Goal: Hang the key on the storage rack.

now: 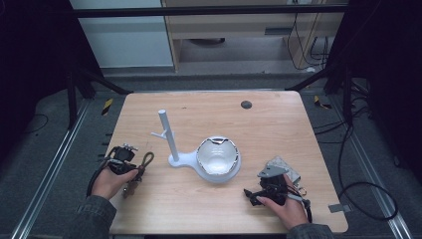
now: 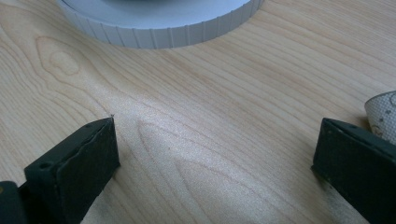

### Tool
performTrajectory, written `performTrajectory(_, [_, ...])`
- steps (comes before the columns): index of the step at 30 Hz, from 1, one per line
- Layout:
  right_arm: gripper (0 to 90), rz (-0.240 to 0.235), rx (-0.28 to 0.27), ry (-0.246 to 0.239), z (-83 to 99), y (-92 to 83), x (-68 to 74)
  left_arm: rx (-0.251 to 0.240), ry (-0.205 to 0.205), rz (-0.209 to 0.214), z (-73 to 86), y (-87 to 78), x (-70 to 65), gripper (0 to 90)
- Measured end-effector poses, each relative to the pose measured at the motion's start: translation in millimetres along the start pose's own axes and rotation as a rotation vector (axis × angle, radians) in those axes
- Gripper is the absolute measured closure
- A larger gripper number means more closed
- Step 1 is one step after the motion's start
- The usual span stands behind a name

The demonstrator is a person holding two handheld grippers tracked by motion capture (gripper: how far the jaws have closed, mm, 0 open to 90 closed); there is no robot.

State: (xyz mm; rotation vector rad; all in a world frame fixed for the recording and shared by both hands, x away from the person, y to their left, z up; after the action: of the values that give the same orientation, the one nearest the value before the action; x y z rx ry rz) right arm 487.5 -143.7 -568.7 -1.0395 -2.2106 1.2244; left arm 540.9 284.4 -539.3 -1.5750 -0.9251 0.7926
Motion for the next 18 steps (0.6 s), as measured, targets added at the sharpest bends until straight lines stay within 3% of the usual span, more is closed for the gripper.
performTrajectory(11, [0.3,0.001,-0.001,0.0,0.0,0.0,-0.1,0.008,0.014,-0.004,-0.6,3.4,-0.5,63.8])
performTrajectory(18, [0.3,0.001,-0.001,0.0,0.1,-0.1,0.0,-0.021,0.021,-0.005,1.0,-2.8,-2.1,65.8])
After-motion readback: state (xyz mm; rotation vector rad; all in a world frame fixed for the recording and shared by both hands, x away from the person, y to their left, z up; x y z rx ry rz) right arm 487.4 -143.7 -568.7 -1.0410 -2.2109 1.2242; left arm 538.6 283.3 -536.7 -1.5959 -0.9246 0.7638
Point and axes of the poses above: each handheld gripper's, and its own axes: y roughly forward along the jaws, z roughly out of its underside, x roughly to its left, the point moved 8 cm from there along y, roughly forward along the jaws, and after that the axes turned 14 degrees about x, right-handed, at the moved point
